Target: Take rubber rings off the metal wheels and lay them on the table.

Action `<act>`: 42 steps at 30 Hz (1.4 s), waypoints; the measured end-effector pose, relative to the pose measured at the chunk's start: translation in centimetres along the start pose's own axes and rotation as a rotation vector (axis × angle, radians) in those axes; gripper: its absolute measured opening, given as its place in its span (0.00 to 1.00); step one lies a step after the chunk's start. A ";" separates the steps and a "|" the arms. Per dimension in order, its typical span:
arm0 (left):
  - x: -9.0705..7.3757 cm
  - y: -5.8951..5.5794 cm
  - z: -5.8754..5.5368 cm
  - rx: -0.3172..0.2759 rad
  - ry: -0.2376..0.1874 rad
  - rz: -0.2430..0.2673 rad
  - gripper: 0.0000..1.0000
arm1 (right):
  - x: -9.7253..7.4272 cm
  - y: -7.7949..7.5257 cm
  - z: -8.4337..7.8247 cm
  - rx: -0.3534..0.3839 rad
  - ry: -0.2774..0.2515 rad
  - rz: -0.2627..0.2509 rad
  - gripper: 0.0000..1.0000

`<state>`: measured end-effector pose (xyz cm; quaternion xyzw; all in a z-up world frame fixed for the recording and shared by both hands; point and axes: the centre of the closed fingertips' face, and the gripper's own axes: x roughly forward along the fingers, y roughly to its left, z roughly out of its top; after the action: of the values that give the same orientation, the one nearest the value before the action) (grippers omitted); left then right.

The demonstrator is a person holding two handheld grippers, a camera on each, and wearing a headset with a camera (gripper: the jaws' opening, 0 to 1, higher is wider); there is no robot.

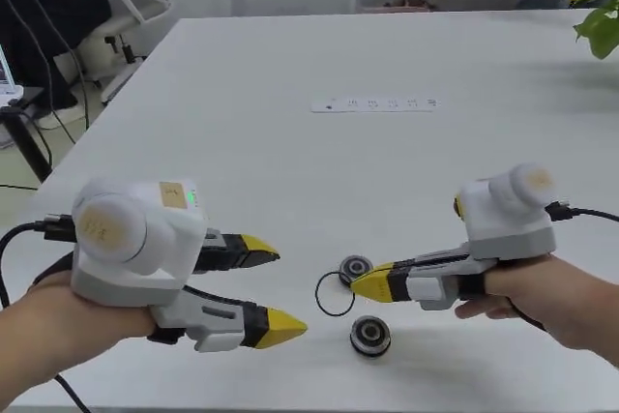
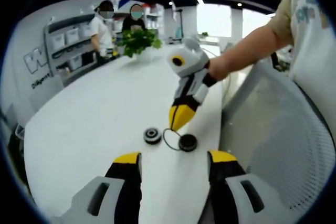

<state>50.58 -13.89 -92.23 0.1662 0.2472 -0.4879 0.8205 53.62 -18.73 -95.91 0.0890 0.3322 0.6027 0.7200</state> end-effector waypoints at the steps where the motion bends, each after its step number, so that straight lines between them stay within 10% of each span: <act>1: -0.2 0.2 -0.1 -0.004 -0.001 0.007 0.52 | 0.2 -0.1 0.0 0.000 0.003 -0.002 0.00; 42: -2.6 2.1 -2.8 -0.104 0.017 0.098 0.67 | 4.2 -3.1 -2.3 -0.010 0.154 -0.153 0.01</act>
<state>50.73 -9.61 -92.99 0.1395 0.2706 -0.4322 0.8488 54.96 -16.27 -100.86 0.0133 0.3893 0.5528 0.7367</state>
